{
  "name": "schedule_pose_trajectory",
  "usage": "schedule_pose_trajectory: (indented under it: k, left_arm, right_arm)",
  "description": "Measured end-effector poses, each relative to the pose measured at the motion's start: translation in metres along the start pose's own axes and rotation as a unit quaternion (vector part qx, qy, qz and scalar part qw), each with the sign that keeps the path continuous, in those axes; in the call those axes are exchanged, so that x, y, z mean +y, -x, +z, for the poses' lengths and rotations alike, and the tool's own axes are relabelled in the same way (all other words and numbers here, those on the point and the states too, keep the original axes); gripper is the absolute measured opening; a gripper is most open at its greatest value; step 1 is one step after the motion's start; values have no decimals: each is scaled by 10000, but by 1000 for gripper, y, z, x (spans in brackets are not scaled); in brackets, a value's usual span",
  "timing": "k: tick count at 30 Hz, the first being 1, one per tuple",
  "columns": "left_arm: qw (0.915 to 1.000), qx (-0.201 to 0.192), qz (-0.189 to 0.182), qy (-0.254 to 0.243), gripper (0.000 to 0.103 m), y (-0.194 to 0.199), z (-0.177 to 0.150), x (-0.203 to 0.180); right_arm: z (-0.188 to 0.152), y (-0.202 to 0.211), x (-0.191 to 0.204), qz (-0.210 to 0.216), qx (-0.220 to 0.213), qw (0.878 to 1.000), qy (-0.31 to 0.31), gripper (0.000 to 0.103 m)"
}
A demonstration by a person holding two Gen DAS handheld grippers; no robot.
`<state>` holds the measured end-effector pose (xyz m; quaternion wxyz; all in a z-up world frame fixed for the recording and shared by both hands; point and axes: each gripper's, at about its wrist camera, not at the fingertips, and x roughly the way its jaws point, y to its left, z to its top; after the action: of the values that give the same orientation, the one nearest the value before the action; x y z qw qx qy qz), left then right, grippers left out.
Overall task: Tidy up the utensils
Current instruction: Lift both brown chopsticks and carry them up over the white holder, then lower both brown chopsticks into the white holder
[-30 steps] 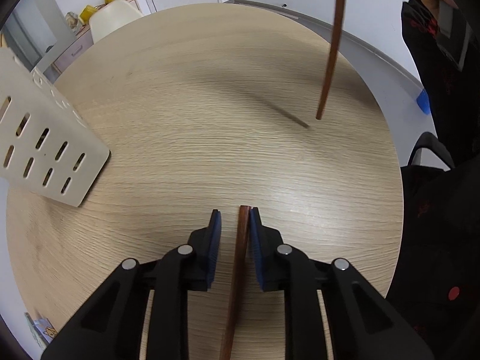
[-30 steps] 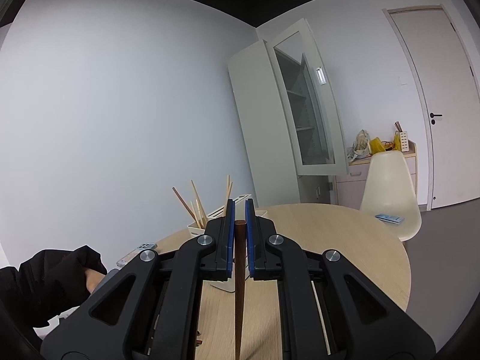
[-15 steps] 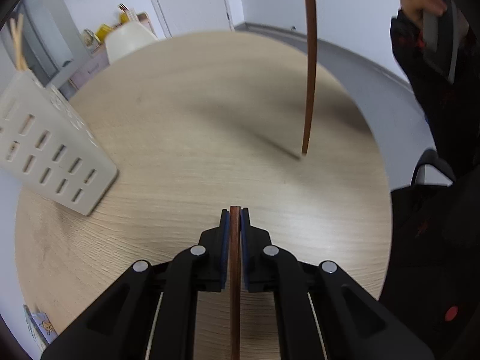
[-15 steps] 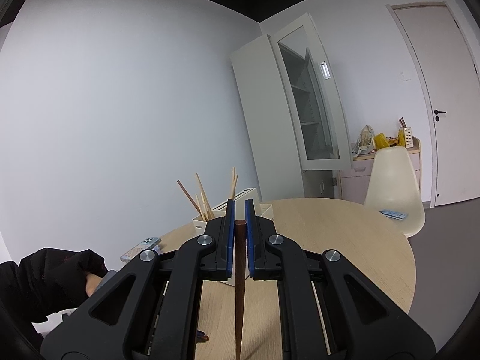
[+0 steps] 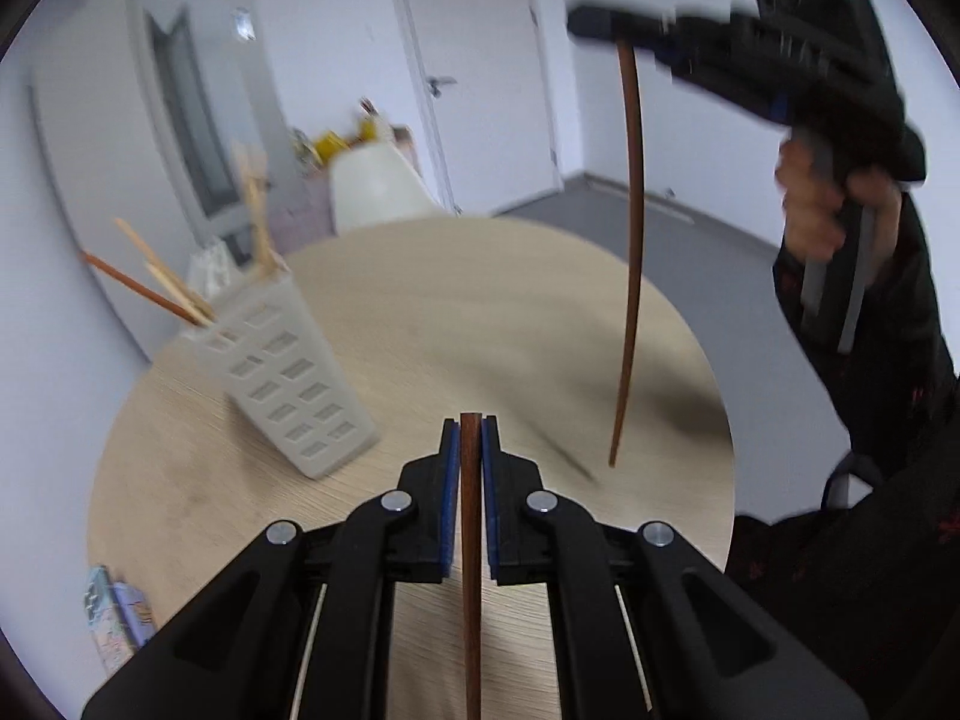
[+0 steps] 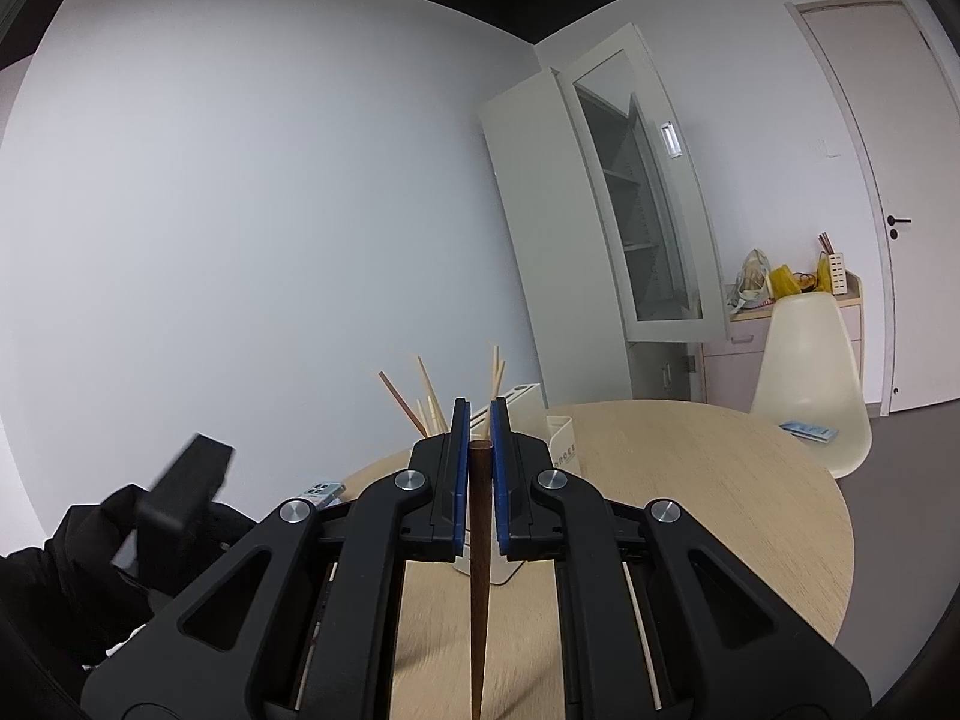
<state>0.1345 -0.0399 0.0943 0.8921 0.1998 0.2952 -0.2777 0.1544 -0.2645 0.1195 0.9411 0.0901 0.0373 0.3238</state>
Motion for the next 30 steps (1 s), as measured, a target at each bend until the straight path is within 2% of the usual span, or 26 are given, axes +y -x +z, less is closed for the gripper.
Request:
schedule_pose_trajectory:
  k: [7, 17, 25, 30]
  left_arm:
    - [9957, -742, 283, 481, 7, 50, 15, 20]
    - [9860, -1411, 299, 832, 7, 80, 34, 37]
    - [9695, -2102, 325, 1217, 7, 108, 65, 64]
    - [9592, -2406, 574, 1369, 7, 122, 98, 85]
  right_arm:
    - [16, -13, 11, 167, -110, 9997, 144, 6]
    - [32, -39, 22, 244, -161, 9993, 220, 6]
    - [69, -56, 37, 143, -340, 9982, 467, 6]
    - [107, -73, 49, 73, -460, 9976, 519, 6]
